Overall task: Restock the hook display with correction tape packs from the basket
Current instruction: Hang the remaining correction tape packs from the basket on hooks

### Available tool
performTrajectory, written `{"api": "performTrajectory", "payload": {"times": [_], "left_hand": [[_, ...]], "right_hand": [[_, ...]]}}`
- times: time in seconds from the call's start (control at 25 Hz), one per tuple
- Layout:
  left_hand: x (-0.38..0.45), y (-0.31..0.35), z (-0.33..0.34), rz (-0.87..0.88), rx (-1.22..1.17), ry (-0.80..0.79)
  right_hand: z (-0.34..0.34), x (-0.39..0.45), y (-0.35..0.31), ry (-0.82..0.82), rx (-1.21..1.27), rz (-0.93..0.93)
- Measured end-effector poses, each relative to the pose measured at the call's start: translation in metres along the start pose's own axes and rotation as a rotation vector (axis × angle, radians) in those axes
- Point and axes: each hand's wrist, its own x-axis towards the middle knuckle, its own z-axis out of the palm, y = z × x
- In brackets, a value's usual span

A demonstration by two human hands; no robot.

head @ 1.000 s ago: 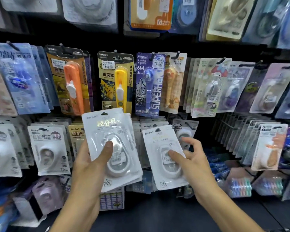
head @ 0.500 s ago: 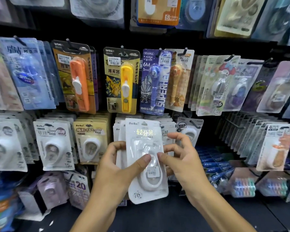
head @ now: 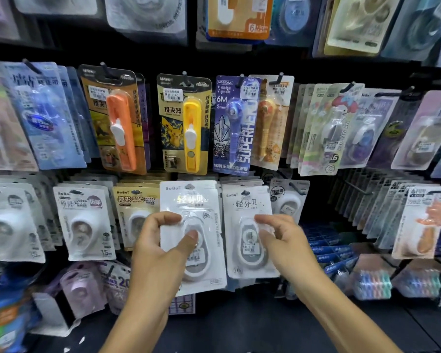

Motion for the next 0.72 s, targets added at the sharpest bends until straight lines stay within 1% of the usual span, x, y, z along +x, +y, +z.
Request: {"api": "performTrajectory", "payload": {"times": [0.04,0.08,0.12,0.2,0.24,0.32,0.36,0.44,0.48,0.52,0.6,0.72], "left_hand": [[-0.001,-0.001,0.002,-0.010,-0.013,-0.023],[0.000,-0.001,0.004,-0.023,-0.035,-0.058],[0.000,-0.002,0.006,-0.030,-0.052,-0.107],[0.000,-0.002,0.013,-0.008,-0.037,-0.221],[-0.001,-0.001,0.018,0.016,-0.001,-0.271],[0.000,0.000,0.027,0.101,0.137,-0.325],[0.003,-0.001,0.029,0.175,0.268,-0.326],[0.012,-0.004,0.027,0.424,0.664,-0.301],[0.018,-0.006,0.024,0.533,0.846,-0.293],[0.024,-0.009,0.022,0.575,0.973,-0.300],[0.033,-0.015,0.018,0.539,1.119,-0.341],[0.036,-0.022,0.020,0.508,1.215,-0.389]], "right_hand": [[0.003,-0.002,-0.002,-0.040,-0.056,-0.032],[0.007,-0.005,-0.002,-0.065,-0.060,-0.076],[0.010,-0.008,-0.006,-0.102,0.016,-0.103],[0.016,-0.016,-0.012,-0.213,0.262,-0.110],[0.019,-0.017,-0.013,-0.223,0.343,-0.107],[0.018,-0.013,-0.010,-0.129,0.441,-0.069],[0.015,-0.009,-0.006,-0.079,0.471,-0.048],[0.005,0.000,0.002,-0.017,0.443,-0.003],[0.000,0.004,0.006,-0.020,0.396,0.008],[-0.004,0.007,0.010,-0.042,0.332,-0.001],[-0.003,0.015,0.016,-0.072,0.184,-0.056],[0.017,0.031,0.023,-0.029,0.034,-0.163]]}}
